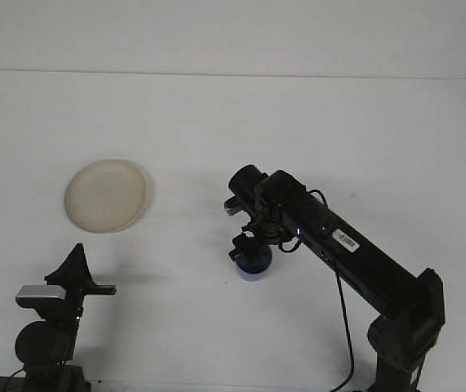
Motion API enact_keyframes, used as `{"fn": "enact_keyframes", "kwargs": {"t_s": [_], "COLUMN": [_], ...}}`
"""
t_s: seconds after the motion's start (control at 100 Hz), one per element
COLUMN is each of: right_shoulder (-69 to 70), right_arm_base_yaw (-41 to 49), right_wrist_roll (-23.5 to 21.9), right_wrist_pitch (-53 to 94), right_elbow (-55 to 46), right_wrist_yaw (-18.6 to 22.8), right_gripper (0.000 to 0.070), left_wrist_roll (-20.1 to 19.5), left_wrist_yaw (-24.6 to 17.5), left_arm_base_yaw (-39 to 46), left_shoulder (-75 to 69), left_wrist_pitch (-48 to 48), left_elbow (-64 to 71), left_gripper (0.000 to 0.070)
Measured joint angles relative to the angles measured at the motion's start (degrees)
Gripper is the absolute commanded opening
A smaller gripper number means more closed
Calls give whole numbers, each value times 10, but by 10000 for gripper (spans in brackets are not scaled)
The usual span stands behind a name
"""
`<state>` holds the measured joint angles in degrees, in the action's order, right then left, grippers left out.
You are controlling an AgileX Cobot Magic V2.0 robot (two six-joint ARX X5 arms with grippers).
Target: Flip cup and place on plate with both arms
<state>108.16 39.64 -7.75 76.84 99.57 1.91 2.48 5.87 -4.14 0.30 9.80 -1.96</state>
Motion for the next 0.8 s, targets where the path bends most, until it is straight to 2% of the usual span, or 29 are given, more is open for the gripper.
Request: {"fn": "enact_keyframes", "kwargs": {"t_s": [0.17, 0.33, 0.8], "right_shoulder": [-11, -56, -179], "right_arm_base_yaw": [-11, -42, -275], "right_wrist_roll": [0, 5, 41], "right_wrist_pitch": [0, 0, 0], "right_elbow": [31, 39, 38], "right_wrist_yaw": [25, 29, 26], "right_gripper": [422, 422, 422], "left_wrist_roll": [0, 0, 0], "left_wrist_yaw": [0, 0, 0], "left_arm_base_yaw": [0, 0, 0], "left_shoulder": [0, 0, 0], "left_wrist_pitch": [0, 0, 0], "left_elbow": [0, 0, 0], "left_gripper": [12, 11, 12]}}
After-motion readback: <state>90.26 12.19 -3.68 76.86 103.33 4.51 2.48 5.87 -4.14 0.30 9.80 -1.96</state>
